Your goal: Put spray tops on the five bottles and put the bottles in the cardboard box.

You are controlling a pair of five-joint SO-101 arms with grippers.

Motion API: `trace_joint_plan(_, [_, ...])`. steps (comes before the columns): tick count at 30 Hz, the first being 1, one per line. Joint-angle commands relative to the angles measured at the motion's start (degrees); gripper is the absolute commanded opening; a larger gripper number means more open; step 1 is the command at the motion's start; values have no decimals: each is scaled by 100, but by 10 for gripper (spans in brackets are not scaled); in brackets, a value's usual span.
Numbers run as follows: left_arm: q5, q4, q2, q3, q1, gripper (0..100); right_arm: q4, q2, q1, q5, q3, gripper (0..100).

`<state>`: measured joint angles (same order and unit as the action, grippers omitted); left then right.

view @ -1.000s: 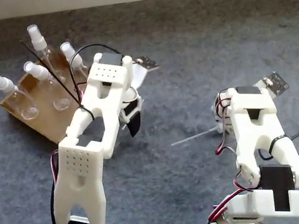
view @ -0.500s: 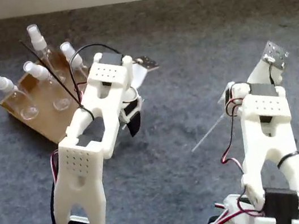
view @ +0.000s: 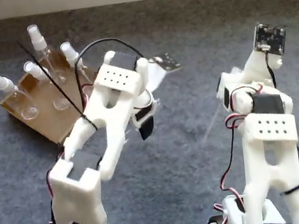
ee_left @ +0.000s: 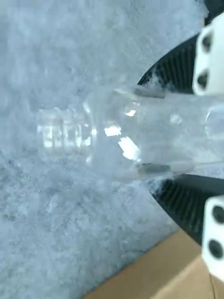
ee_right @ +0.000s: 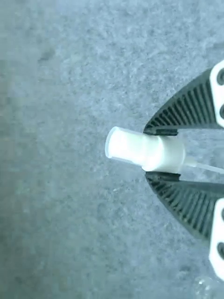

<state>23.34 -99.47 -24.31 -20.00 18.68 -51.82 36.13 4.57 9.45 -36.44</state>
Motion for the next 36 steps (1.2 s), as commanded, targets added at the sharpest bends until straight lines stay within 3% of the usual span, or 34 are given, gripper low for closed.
trace_joint_plan(1, [-9,-62,1411,488,110,84,426,769,-66,-70,330,6])
trace_joint_plan(11, [-9,-44,3459,2202,145,85,505,1903,-198,-70,-119,6])
trace_joint_plan(14, [-9,308,4426,2897,145,85,796,2123,-198,-70,-462,6])
trace_joint_plan(24, [-44,2479,6879,5543,136,85,1473,2246,-198,-70,-1200,5])
trace_joint_plan(32, [-18,5389,7565,7653,136,85,1473,2237,-479,-97,-1209,5])
trace_joint_plan(36, [-62,6453,7899,8347,154,85,1473,2246,-637,-97,-1209,6])
